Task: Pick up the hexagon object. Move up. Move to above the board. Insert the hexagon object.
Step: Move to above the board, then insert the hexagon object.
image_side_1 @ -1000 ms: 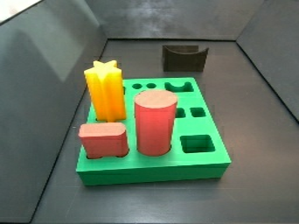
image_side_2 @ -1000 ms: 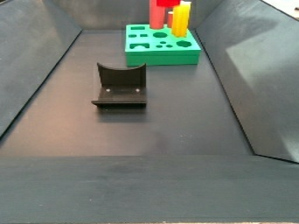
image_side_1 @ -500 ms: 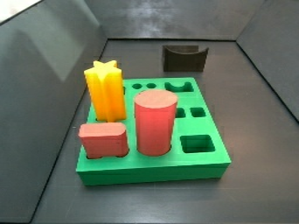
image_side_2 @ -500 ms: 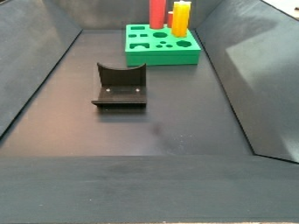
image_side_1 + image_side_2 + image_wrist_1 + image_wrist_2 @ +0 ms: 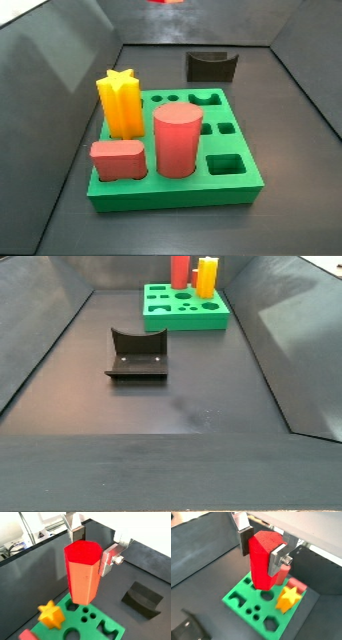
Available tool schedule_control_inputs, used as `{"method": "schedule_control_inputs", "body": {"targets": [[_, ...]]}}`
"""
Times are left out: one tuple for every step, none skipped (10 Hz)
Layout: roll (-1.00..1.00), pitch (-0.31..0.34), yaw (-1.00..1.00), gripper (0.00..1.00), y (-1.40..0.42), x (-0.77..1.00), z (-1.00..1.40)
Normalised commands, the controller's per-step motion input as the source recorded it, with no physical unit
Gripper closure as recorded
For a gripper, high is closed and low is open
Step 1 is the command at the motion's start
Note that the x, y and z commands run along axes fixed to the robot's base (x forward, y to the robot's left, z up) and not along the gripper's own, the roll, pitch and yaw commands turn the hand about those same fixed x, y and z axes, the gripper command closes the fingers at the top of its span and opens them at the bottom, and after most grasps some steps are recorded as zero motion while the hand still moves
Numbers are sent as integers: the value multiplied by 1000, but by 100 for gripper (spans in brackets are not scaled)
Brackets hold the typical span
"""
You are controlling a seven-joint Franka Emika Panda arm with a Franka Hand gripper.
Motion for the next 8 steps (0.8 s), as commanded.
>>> {"method": "schedule_control_inputs", "body": {"targets": [[1, 113, 8, 100, -524, 11, 100], [1, 126, 5, 100, -283, 38, 66], [1, 125, 9, 100, -170, 46, 49], [0, 0, 0, 100, 0, -29, 0], [0, 0, 0, 100, 49, 0, -40], [0, 0, 0, 100, 66, 0, -77], [0, 0, 0, 100, 86, 0, -117], [-16, 0, 0, 100, 160, 0, -209]]}}
